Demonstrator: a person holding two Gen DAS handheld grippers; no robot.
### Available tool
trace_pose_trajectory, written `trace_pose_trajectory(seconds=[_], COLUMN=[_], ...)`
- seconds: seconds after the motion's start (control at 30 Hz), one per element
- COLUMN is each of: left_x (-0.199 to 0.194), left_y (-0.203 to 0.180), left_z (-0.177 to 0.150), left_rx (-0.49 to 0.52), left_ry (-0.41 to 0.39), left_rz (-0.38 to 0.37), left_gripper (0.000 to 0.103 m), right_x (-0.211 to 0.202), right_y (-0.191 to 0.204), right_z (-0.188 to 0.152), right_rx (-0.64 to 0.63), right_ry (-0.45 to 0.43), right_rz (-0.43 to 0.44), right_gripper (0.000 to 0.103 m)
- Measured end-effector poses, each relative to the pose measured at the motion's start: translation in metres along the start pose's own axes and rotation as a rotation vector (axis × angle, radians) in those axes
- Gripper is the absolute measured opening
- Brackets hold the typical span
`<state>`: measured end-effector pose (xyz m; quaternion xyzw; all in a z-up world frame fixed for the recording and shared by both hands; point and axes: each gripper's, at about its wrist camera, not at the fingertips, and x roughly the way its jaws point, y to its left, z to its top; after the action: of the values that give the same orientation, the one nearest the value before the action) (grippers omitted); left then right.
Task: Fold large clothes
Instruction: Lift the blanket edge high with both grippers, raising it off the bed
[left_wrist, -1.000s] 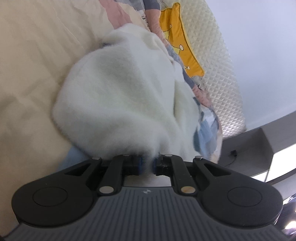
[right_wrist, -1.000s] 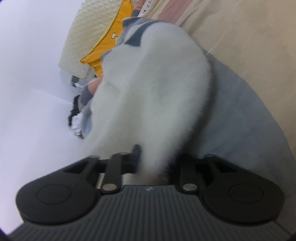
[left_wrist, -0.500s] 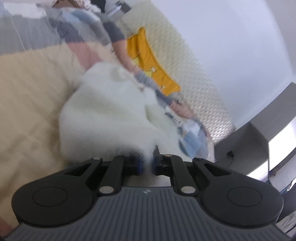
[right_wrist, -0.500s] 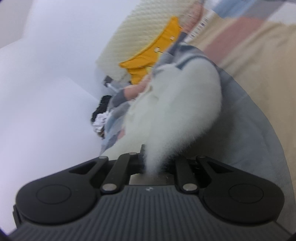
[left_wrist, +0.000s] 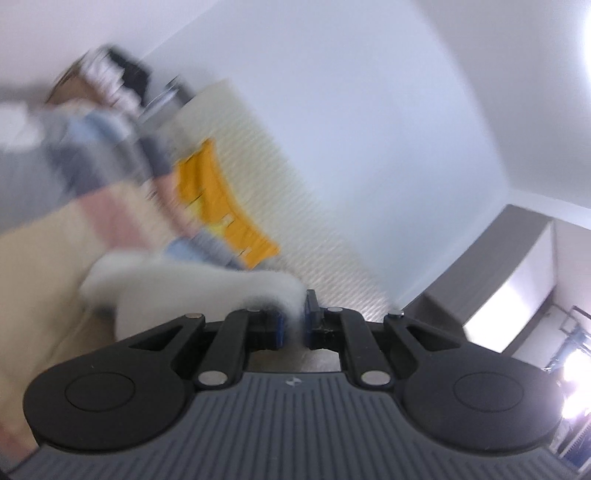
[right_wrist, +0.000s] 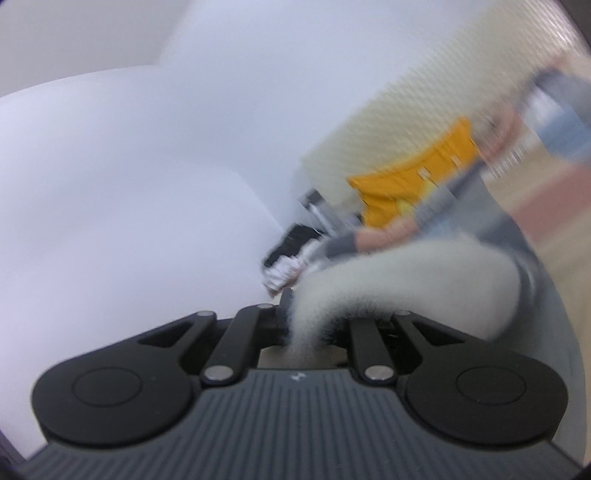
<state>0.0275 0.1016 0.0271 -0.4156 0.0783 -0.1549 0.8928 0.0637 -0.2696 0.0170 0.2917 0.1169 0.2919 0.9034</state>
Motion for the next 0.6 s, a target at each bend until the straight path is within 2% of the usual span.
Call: trace_pose_trajectory(seconds=[0.13, 0.27, 0.47, 0.6], left_x=[-0.013, -0.019, -0.016, 0.003], left_y=[-0.057, -0.117, -0.200, -0.231], left_z=[0.045, 0.095, 0.159, 0.188], left_rx=[0.102, 0.175, 0.276, 0.275], left_ry=[-0.090, -0.148, -0.177, -0.149], left_rz=[-0.060, -0.118, -0.188, -0.196], left_gripper=[0.012, 0.012, 0.012, 0.012], right_x=[-0.005, -0.016, -0.029, -0.023], right_y=[0.055, 0.109, 0.161, 0.167], right_z=[0.056, 0.107, 0.175, 0.211], right_rx=[-0.088, -0.186, -0.291, -0.277], right_ry=[-0.028, -0.082, -0.173, -0.195], right_rz=[0.028, 0.062, 0.102, 0.087], right_gripper=[0.014, 0.014, 0.014, 0.014])
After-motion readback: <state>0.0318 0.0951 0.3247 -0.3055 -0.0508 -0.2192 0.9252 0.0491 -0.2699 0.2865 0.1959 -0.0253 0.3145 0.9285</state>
